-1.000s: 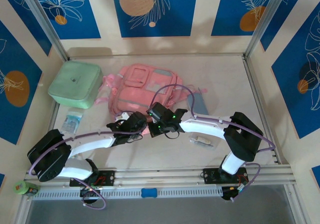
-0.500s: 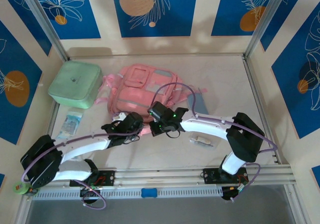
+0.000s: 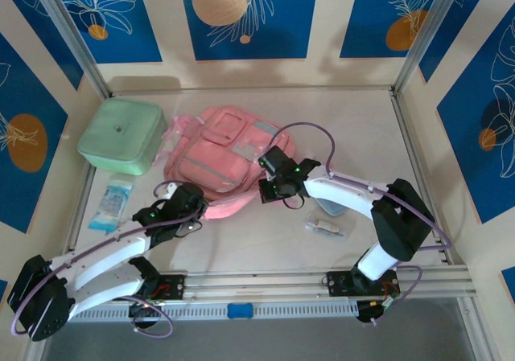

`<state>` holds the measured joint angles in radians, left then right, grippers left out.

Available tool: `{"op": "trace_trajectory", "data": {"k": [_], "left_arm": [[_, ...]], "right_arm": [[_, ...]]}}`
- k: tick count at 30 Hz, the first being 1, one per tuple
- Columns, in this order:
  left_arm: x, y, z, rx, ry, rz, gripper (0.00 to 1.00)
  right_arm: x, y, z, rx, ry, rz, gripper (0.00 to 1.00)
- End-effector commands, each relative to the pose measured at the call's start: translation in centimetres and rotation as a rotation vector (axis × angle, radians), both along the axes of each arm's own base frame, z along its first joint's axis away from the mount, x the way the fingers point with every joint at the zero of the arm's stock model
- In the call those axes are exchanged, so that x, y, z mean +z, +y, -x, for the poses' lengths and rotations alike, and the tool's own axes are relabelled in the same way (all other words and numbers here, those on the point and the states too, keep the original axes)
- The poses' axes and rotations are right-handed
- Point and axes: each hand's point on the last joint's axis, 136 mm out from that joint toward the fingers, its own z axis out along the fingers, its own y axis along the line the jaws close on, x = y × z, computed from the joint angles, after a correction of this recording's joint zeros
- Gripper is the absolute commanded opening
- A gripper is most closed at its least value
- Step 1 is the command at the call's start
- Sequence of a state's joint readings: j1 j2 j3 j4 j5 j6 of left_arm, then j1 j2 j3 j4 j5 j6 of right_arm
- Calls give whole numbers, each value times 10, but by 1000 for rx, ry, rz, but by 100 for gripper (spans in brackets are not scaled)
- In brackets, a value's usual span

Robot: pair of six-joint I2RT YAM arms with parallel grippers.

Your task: Pack the student bag

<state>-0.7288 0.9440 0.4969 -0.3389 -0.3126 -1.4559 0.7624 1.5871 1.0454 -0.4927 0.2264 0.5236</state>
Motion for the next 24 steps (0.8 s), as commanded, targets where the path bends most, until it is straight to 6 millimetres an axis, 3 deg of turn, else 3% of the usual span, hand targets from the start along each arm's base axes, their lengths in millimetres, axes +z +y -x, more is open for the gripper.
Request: {"op": "trace_trajectory", "data": {"k": [1,6,10,15,18,24], "left_arm": [[-22,54,18,60,71,-235,0],[-22,58,18,54,81,-241,0],[-13,52,13,4,61,-246,0],[20,48,10,-77,23,-286,29],[42,46,7,-109,-28,-287,38],[70,-18,-16,-306,-128,-196,41]], "right_arm": [[-10,-44,-16,-97,16,132,0],[-12,-50,-37,-134,28,118,0],[0,-21,-25,-36,37,12,1],[24,-14,-12,-8,44,-58,24],[40,-13,-13,-29,61,-126,33],[46,-8,-43,-143,148,-217,44]]}}
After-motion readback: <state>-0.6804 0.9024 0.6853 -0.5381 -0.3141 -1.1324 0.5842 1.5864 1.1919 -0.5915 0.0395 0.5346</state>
